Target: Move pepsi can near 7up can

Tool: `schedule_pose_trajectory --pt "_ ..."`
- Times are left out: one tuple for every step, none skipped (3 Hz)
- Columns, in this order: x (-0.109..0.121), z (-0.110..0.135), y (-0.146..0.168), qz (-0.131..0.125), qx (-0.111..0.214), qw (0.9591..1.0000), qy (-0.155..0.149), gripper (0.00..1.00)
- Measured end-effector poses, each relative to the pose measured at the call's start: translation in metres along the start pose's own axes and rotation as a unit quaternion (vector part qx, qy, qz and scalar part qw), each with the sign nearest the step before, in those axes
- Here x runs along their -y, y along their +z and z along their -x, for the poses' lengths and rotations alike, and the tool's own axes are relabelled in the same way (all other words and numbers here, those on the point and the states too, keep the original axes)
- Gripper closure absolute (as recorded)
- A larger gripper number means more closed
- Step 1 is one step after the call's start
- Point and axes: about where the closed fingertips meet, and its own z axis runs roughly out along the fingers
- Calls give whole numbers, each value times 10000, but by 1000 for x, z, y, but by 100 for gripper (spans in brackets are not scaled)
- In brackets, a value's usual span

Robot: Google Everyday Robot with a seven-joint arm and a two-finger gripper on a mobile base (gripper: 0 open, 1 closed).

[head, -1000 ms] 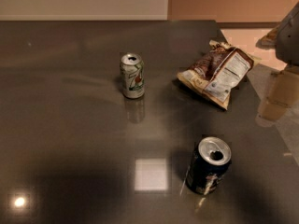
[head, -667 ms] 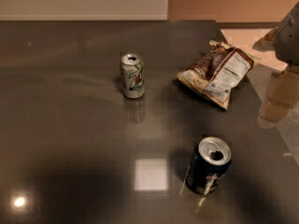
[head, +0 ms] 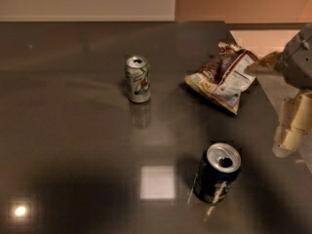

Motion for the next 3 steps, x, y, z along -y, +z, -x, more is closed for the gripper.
schedule_pose_trajectory --pt "-26 9 13 360 533 9972 -377 0" --pt "-48 14 26 624 866 9924 -617 0" --pt "-64 16 39 812 1055 9886 -698 0"
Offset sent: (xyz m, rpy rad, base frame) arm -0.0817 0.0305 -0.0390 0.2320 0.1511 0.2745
